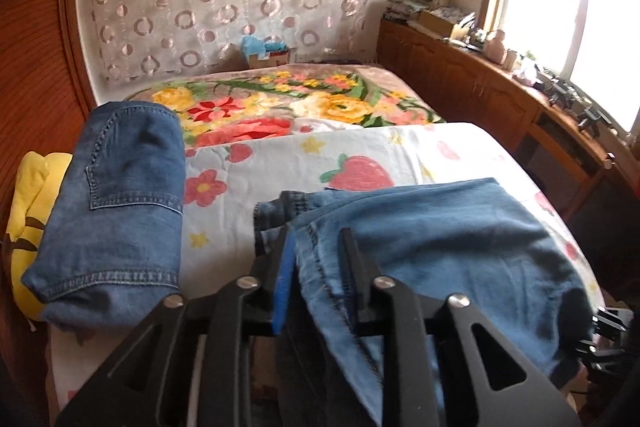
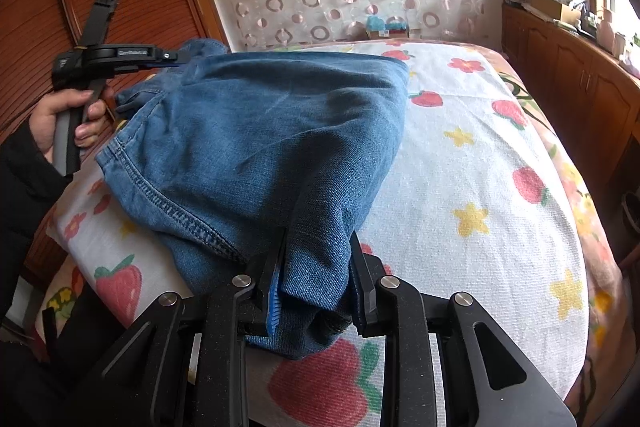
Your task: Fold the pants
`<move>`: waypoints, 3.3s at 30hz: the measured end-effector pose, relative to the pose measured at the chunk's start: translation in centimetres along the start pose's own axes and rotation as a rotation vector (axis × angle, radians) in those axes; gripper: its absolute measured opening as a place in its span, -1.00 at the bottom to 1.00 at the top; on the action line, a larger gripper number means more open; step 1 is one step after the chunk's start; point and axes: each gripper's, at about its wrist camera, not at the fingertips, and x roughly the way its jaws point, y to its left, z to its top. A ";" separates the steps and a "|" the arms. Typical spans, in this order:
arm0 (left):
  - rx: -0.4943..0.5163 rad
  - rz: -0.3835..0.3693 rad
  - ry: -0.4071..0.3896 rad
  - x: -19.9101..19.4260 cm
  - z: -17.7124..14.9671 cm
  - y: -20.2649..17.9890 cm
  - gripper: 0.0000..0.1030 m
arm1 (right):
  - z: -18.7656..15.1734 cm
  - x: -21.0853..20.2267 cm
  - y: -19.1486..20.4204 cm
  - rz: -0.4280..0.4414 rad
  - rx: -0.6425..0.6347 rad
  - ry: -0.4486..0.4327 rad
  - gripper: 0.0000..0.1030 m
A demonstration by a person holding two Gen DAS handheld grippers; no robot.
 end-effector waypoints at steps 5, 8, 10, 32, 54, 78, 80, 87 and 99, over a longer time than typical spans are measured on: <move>0.032 -0.035 -0.027 -2.7 -1.3 -1.5 -0.18 | 0.0 0.0 0.0 0.001 0.000 0.001 -0.50; 0.051 -0.057 -0.039 -4.2 -2.5 -2.7 -0.18 | 0.0 0.0 -0.1 0.001 0.002 0.000 -0.49; 0.070 -0.064 -0.039 -4.9 -3.3 -3.6 -0.18 | 0.0 -0.1 -0.1 0.001 0.002 0.000 -0.49; 0.094 -0.042 -0.005 -6.3 -11.1 -7.2 -0.18 | 1.4 0.2 -1.4 0.024 0.112 -0.020 -0.43; 0.041 -0.051 0.004 -5.7 -12.4 -5.2 -0.17 | 7.5 -3.2 2.2 0.125 0.093 -0.183 -0.75; -0.153 0.115 -0.126 -15.4 -14.5 7.4 -0.18 | 8.9 10.0 23.2 0.284 -0.300 0.103 -0.76; -0.159 0.119 -0.131 -15.6 -14.5 7.7 -0.18 | 8.7 10.0 23.4 0.276 -0.296 0.099 -0.70; -0.144 0.110 -0.141 -15.8 -13.7 7.0 -0.18 | 10.4 5.4 21.8 0.295 -0.272 0.021 -0.04; -0.050 0.011 -0.101 -11.5 -9.8 3.0 -0.17 | 14.6 5.0 13.6 0.070 -0.251 -0.049 0.13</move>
